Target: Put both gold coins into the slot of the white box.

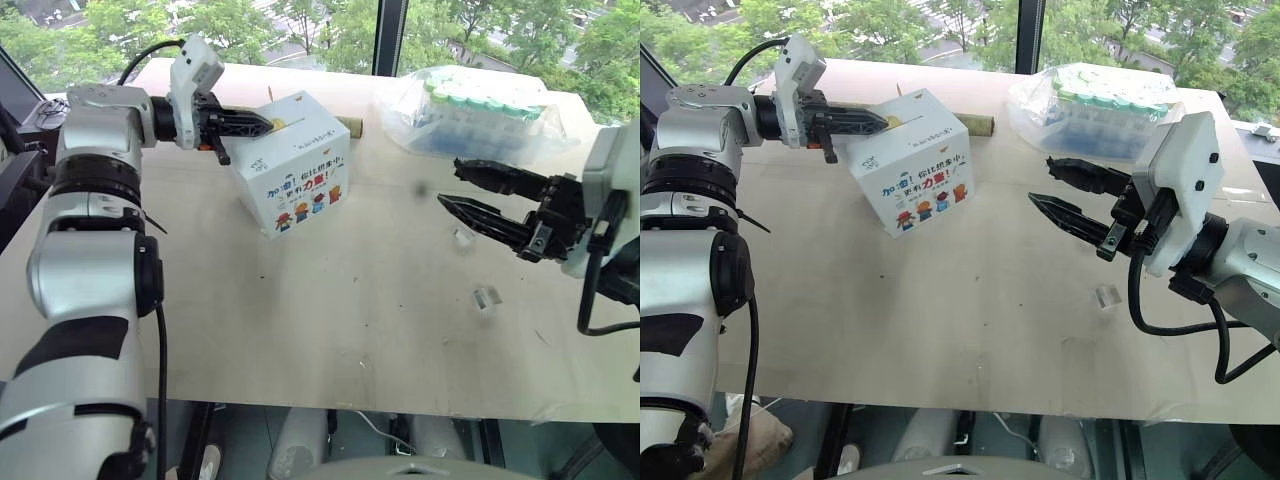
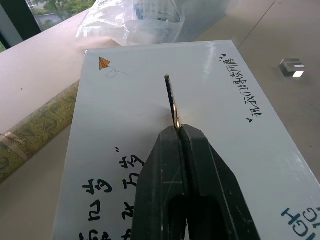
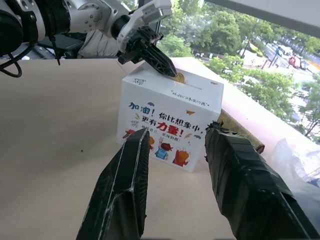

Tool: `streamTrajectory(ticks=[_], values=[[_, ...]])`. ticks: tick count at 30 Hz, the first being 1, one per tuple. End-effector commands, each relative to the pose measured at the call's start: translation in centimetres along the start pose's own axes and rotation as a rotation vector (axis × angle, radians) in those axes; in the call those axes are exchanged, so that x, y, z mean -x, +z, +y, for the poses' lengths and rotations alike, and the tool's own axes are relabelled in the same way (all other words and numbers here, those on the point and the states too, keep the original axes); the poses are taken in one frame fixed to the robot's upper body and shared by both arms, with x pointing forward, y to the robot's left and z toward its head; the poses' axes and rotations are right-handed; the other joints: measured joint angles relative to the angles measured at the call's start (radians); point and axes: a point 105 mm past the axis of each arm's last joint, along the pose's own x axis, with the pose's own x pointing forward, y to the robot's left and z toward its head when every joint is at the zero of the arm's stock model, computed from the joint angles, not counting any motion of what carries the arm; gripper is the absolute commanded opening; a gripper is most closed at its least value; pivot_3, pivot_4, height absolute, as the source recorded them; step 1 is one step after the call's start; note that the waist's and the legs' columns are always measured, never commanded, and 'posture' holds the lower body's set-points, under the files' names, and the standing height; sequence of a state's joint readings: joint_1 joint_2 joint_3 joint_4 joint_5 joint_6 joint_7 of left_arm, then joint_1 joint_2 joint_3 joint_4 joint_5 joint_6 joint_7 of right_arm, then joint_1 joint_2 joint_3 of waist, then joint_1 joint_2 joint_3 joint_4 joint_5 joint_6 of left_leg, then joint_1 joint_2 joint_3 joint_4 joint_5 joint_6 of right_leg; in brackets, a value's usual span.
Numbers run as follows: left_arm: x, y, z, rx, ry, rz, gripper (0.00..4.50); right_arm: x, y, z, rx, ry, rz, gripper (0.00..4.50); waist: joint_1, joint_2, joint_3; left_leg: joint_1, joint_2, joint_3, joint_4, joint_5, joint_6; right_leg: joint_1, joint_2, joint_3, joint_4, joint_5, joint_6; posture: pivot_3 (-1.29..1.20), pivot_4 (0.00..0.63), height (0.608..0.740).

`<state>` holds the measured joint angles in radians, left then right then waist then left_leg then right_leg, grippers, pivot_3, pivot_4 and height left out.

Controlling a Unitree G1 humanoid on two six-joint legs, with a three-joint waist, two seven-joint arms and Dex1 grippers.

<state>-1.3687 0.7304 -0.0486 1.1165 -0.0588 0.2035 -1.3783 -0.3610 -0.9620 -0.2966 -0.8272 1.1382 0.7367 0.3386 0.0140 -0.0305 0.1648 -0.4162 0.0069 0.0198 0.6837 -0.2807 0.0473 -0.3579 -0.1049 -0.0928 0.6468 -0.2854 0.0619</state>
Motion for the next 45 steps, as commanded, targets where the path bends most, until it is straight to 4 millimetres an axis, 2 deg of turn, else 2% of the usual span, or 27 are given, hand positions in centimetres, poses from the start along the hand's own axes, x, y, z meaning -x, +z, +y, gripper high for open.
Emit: streamTrajectory(ticks=[1,19,20,22,24,27,28,29,31,32,34,37,40,45], values=[[0.4,1.6,0.1,-0.058,0.012,-0.033,0.00,0.2,1.5,0.1,0.058,-0.011,-0.065,1.89,0.000,0.000,0.000,0.000,0.000,0.000,0.000,0.000,0.000,0.000,0.000,0.000,0.000,0.000,0.000,0.00,0.150,0.740],[0.1,1.8,-0.1,-0.052,0.006,-0.043,0.00,0.2,3.0,0.6,0.024,0.007,-0.165,1.89,0.000,0.000,0.000,0.000,0.000,0.000,0.000,0.000,0.000,0.000,0.000,0.000,0.000,0.000,0.000,0.00,0.150,0.740],[0.2,2.0,0.0,-0.057,0.007,-0.053,0.52,0.1,3.0,0.6,0.023,0.007,-0.164,1.92,0.000,0.000,0.000,0.000,0.000,0.000,0.000,0.000,0.000,0.000,0.000,0.000,0.000,0.000,0.000,0.00,0.150,0.740],[0.5,3.2,-0.1,-0.057,0.007,-0.121,1.19,0.1,2.9,0.7,0.012,0.010,-0.162,1.92,0.000,0.000,0.000,0.000,0.000,0.000,0.000,0.000,0.000,0.000,0.000,0.000,0.000,0.000,0.000,0.00,0.150,0.740],[1.4,4.6,-0.3,-0.044,-0.027,-0.189,2.08,0.2,2.7,0.7,-0.028,0.014,-0.160,1.92,-0.001,0.000,0.000,0.000,0.000,0.000,0.000,0.000,0.000,0.000,0.000,0.000,0.000,0.000,0.000,0.00,0.150,0.740],[2.8,6.5,-0.8,0.008,-0.081,-0.284,2.08,0.3,2.9,0.3,-0.057,-0.007,-0.185,1.92,-0.002,0.000,0.000,0.000,0.000,0.000,0.000,0.000,0.000,0.000,0.000,0.000,0.000,0.000,0.000,0.00,0.150,0.740],[3.1,6.9,-1.3,0.018,-0.119,-0.304,2.18,0.4,2.9,0.2,-0.062,-0.012,-0.188,2.31,-0.002,0.000,0.000,0.000,0.000,0.000,0.000,0.000,0.000,0.000,0.000,0.000,0.000,0.000,0.000,0.00,0.150,0.740],[3.3,7.3,-1.8,0.024,-0.158,-0.317,2.18,0.5,2.9,0.1,-0.066,-0.015,-0.189,2.45,-0.004,0.000,0.000,0.000,0.000,0.000,0.000,0.000,0.000,0.000,0.000,0.000,0.000,0.000,0.000,0.00,0.150,0.740],[3.2,8.3,-3.6,0.037,-0.261,-0.346,2.18,0.7,2.7,-0.1,-0.079,-0.022,-0.188,3.21,0.001,0.000,0.000,0.000,0.000,0.000,0.000,0.000,0.000,0.000,0.000,0.000,0.000,0.000,0.000,0.00,0.150,0.740],[2.9,8.8,-4.8,0.039,-0.312,-0.364,2.18,1.0,2.3,-0.1,-0.081,-0.031,-0.171,3.75,0.002,0.000,0.000,0.000,0.000,0.000,0.000,0.000,0.000,0.001,0.000,0.000,0.000,0.000,0.000,0.00,0.150,0.740],[1.9,9.5,-7.3,0.045,-0.386,-0.395,2.18,1.8,1.3,-0.2,-0.096,-0.052,-0.126,4.48,0.003,0.000,0.000,0.000,0.001,-0.002,0.001,0.000,0.000,0.003,-0.001,-0.001,-0.001,0.000,0.000,0.00,0.150,0.740],[0.1,8.9,-11.0,0.062,-0.435,-0.423,2.18,3.6,-0.8,-0.8,-0.113,-0.105,-0.028,4.48,0.004,0.000,0.000,0.000,0.000,-0.005,0.002,0.000,0.000,0.006,-0.001,-0.001,-0.003,0.000,0.000,0.00,0.150,0.740],[-1.7,6.3,-14.3,0.073,-0.408,-0.405,2.18,6.1,-3.1,-0.6,-0.117,-0.146,0.107,4.48,-0.001,0.001,0.000,0.002,0.000,-0.007,0.002,0.000,0.000,0.011,-0.001,0.001,-0.005,0.000,0.000,0.00,0.150,0.740],[-2.9,2.1,-17.1,0.135,-0.321,-0.383,2.18,10.7,-7.1,0.7,-0.134,-0.187,0.333,4.48,0.002,0.003,-0.002,0.005,0.002,-0.007,0.000,0.000,0.000,0.012,0.001,0.004,-0.005,0.000,0.000,0.00,0.150,0.740]])
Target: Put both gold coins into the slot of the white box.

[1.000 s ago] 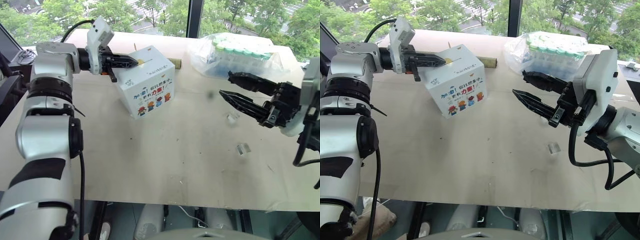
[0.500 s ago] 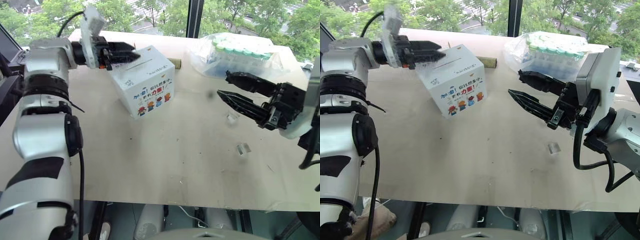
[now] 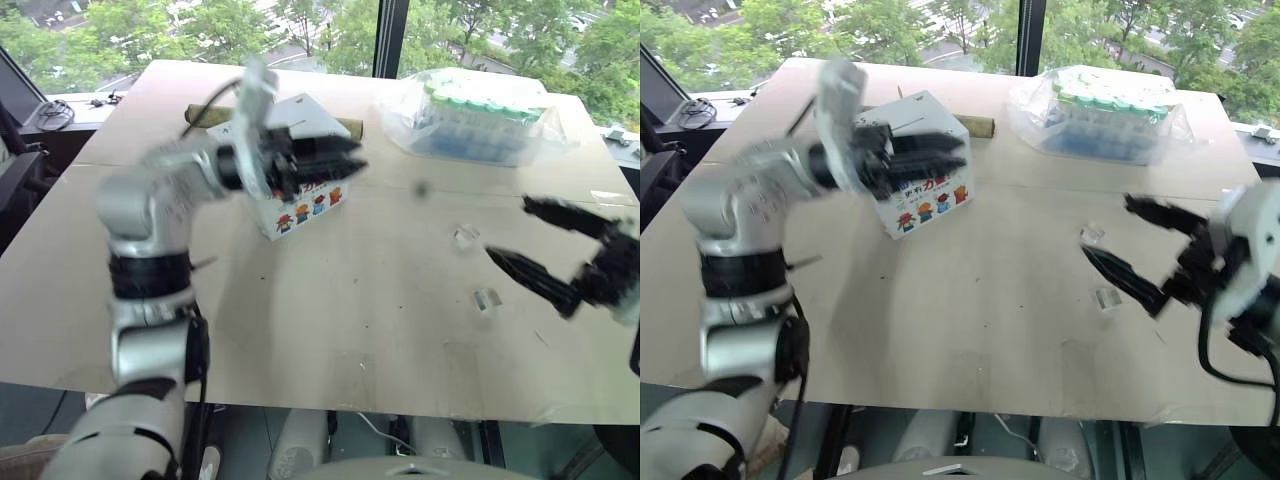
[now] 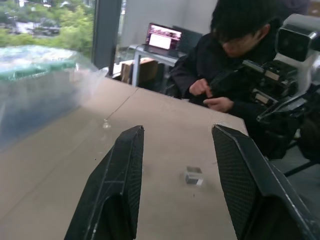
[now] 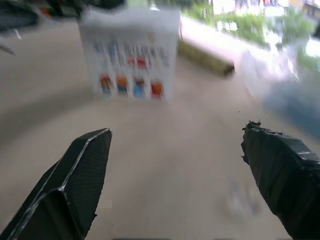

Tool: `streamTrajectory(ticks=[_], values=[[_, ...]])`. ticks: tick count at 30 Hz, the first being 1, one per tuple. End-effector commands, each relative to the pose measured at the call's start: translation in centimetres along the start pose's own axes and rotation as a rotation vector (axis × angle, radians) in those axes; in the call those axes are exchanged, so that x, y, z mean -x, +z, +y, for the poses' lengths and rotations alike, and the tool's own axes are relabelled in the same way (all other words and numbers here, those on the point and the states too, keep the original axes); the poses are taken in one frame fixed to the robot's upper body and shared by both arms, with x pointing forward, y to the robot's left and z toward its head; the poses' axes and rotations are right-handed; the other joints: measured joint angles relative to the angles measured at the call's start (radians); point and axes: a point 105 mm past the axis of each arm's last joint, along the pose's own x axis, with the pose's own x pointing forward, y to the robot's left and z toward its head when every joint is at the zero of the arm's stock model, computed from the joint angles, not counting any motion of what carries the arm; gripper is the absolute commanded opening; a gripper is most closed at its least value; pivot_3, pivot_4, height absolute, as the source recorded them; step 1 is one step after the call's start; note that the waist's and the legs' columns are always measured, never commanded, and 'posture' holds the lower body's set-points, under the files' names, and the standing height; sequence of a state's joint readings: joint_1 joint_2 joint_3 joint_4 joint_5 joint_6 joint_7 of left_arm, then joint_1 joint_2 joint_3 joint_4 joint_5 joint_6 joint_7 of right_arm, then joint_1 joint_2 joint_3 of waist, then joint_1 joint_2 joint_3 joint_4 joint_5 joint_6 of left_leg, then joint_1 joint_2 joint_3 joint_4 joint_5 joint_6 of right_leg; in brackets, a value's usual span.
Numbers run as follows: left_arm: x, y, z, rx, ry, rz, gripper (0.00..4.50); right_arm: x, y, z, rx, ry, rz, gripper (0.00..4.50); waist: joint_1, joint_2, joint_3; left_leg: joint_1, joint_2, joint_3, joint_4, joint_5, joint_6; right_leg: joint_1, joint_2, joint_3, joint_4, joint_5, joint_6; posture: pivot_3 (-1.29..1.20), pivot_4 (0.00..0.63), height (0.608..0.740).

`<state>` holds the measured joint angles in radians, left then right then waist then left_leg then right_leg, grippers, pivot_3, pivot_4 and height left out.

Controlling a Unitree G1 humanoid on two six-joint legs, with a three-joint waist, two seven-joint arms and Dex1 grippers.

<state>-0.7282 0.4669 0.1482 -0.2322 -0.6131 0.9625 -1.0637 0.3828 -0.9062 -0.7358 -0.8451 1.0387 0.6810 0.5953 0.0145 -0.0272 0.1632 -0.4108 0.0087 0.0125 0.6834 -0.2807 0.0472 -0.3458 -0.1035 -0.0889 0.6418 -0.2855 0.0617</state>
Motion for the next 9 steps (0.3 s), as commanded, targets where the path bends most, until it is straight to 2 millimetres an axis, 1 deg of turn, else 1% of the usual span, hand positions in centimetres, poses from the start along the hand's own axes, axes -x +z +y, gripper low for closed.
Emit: streamTrajectory(ticks=[1,4,6,9], values=[[0.5,-1.0,-1.4,-0.054,0.053,-0.010,2.18,2.1,-0.9,-0.2,0.075,-0.039,0.046,4.48,0.002,0.000,0.000,0.002,0.000,0.001,0.001,0.000,0.000,0.001,0.000,0.002,0.000,0.000,0.000,0.00,0.150,0.740],[2.1,-4.4,-1.5,-0.029,0.132,0.048,2.18,3.7,-3.1,-1.0,0.090,-0.112,0.127,4.48,-0.001,0.001,-0.001,0.014,0.000,0.006,-0.002,0.000,0.000,0.007,0.000,0.009,0.000,0.000,0.000,0.00,0.150,0.740],[3.2,-5.9,-1.7,-0.006,0.167,0.076,2.18,4.3,-3.8,-1.2,0.090,-0.134,0.150,4.48,0.000,0.001,-0.001,0.017,0.000,0.008,-0.002,0.000,0.000,0.007,0.001,0.013,0.001,0.000,0.000,0.00,0.150,0.740],[4.3,-7.4,-1.9,-0.004,0.201,0.114,2.18,4.8,-4.5,-1.4,0.078,-0.168,0.161,4.48,0.000,0.002,-0.002,0.017,0.001,0.009,-0.002,0.000,0.000,0.006,0.001,0.015,0.001,0.000,0.000,0.00,0.150,0.740]])
